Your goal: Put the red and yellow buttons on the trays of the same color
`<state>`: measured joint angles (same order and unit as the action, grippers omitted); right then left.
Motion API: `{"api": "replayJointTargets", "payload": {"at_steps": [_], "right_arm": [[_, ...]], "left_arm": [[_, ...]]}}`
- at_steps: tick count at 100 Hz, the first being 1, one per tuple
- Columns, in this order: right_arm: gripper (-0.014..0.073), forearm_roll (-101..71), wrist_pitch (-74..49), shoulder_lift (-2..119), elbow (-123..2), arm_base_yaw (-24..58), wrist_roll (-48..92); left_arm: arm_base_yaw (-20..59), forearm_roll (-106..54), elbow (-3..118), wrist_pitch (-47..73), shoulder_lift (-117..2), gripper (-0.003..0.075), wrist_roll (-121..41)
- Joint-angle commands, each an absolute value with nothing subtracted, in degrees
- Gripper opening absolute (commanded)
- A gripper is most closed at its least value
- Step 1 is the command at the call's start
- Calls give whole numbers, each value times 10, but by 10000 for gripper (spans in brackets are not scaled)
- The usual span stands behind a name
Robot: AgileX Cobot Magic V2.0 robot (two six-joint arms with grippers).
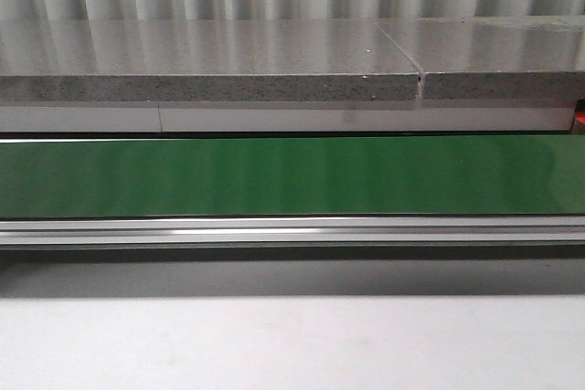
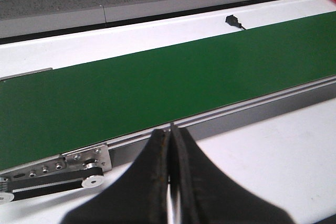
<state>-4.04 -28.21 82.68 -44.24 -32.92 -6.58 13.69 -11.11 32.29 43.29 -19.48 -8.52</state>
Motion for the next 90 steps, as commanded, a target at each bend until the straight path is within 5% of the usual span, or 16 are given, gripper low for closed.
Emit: {"api": "replayJointTargets", "payload": {"at_steps": [1,10,63,74,90], "right_arm": [[467,-40,-260,812,-457,-333,-66],[528,-40,-262,812,-457,-333,-66],[524,-37,-295,710,-459,-325,-65],[428,-37,-305,662,-459,-306,-51],[130,-37,-329,633,-459,-259,-29]], "left_arm": [[142,-123,337,396,-198,-20,-83],[142,-123,337,396,-198,-20,-83],[142,-123,337,396,-198,-20,-83],[142,-123,337,396,-198,-20,-83],[142,-123,337,396,-198,-20,-83]]}}
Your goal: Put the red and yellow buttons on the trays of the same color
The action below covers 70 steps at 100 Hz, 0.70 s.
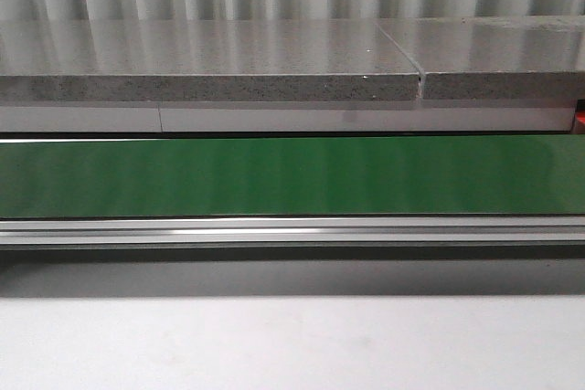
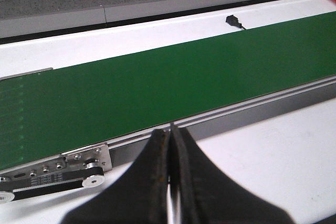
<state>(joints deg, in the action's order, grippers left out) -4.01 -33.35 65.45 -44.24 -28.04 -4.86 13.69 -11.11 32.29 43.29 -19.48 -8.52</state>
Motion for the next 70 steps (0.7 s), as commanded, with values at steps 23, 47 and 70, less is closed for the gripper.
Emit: {"api": "replayJointTargets", "payload": {"at_steps": [23,47,70], "right_arm": [[-64,-36,-336,611,-463,-141,-27],[-64,-36,-332,585,-472,-40,-31],[-64,17,-335,557,-472,2,-58]], "left_arm": [[142,-123,337,396,-198,-20,-83],[142,-123,337,396,-198,-20,-83],[142,-123,337,396,-198,-20,-83]]}}
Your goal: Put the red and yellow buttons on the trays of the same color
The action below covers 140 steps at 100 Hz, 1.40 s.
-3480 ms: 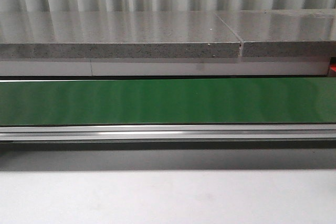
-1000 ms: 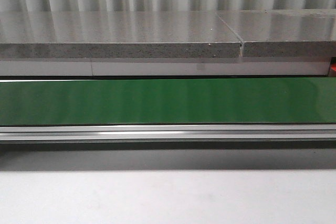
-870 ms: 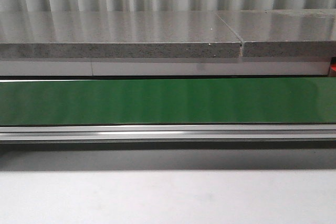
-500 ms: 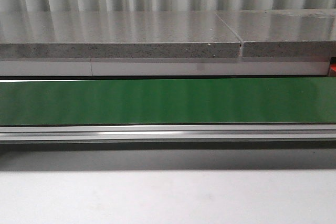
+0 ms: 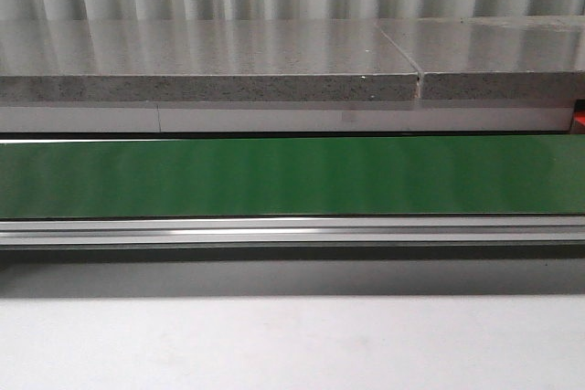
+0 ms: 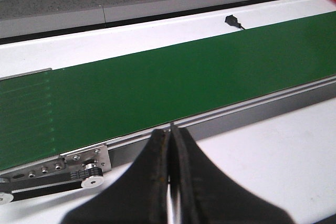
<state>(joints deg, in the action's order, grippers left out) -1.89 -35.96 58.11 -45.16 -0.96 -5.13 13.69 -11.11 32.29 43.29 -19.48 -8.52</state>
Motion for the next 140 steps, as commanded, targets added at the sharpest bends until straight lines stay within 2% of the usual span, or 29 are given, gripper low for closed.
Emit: {"api": "replayJointTargets", "payload": {"at_steps": [1,30,63,75,85,140], "right_arm": [[-64,20,-335,556,-472,3,-58],[-64,39,-282,458,-446,18,-57],[-64,25,-233,314,-347,18,-55],[-64,0,-222,274,-315,18,-13],[-64,-12,-211,249,-296,18,29],[-67,-12,-204,152,-227,18,28]], "left_arm": [[142,-123,337,396,-198,-20,-83],[142,-123,337,396,-198,-20,-83],[142,-123,337,396,-198,-20,-83],[142,-123,337,396,-198,-20,-83],[142,-123,337,396,-198,-20,-83],[142,-123,337,396,-198,-20,-83]]}}
